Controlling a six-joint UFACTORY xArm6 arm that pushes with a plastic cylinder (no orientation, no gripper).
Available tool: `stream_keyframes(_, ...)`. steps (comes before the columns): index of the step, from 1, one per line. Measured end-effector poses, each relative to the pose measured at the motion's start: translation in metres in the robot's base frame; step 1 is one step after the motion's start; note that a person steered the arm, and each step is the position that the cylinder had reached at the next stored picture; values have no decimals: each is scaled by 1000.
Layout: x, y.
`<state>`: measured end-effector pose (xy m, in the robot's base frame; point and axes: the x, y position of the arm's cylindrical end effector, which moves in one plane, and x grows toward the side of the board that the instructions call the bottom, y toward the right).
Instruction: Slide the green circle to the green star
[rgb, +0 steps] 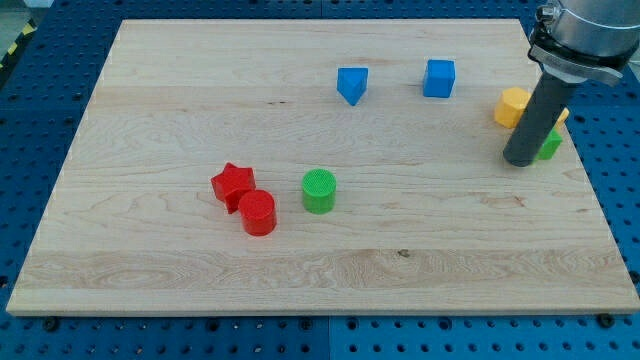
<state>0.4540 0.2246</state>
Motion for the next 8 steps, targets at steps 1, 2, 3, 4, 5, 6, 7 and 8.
stream_keyframes(1,6,-12)
stream_keyframes(2,24,-75)
stream_keyframes(3,59,-137)
stream_keyframes(4,104,-172)
stream_keyframes(5,110,-222)
stream_keyframes(6,68,-238)
stream_keyframes(7,33,-212)
stream_keyframes(8,25,-201)
